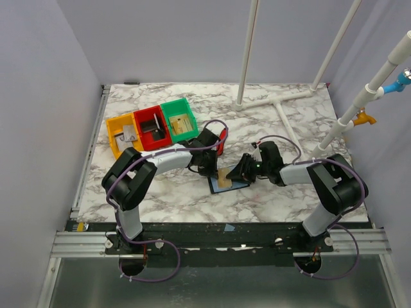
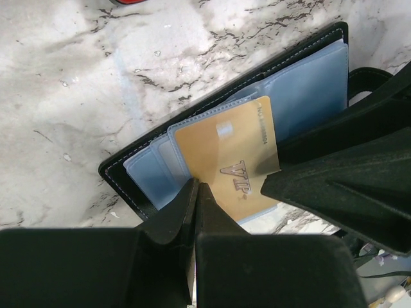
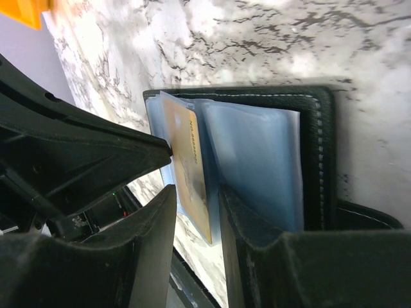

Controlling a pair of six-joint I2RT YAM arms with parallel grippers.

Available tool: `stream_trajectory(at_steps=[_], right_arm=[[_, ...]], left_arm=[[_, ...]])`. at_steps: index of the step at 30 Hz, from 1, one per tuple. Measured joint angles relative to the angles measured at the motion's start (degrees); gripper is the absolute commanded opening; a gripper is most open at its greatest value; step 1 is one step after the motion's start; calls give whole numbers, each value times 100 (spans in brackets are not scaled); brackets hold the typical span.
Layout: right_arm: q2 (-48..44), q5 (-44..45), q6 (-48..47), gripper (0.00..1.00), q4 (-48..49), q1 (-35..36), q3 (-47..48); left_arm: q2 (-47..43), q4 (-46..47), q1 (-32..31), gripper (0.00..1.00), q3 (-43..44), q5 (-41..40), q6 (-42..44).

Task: Take the credit cards out of the card holder
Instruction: Remove the credit card from the card holder.

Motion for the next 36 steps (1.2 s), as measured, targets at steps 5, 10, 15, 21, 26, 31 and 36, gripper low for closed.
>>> stream_trajectory(at_steps=[5, 10, 15, 21, 26, 31, 36], right_arm=[[35, -232, 107, 31, 304, -179, -177], [109, -374, 232, 23, 566, -223, -282], [275, -522, 367, 17, 852, -280, -337], [321, -605, 501, 16, 1093, -352, -437], [334, -686, 588, 15, 1263, -409, -498], [352, -756, 682, 15, 1440, -442, -553], [426, -841, 713, 14, 1593, -448, -557]], left_arm=[[31, 20, -2, 0, 7, 15, -4], [81, 15, -4, 0, 66, 26, -4], [92, 9, -4, 0, 74, 31, -4], [94, 11, -4, 0, 74, 35, -4], [94, 11, -4, 0, 76, 35, -4], [105, 4, -4, 0, 85, 37, -4], [105, -4, -4, 0, 90, 37, -4]])
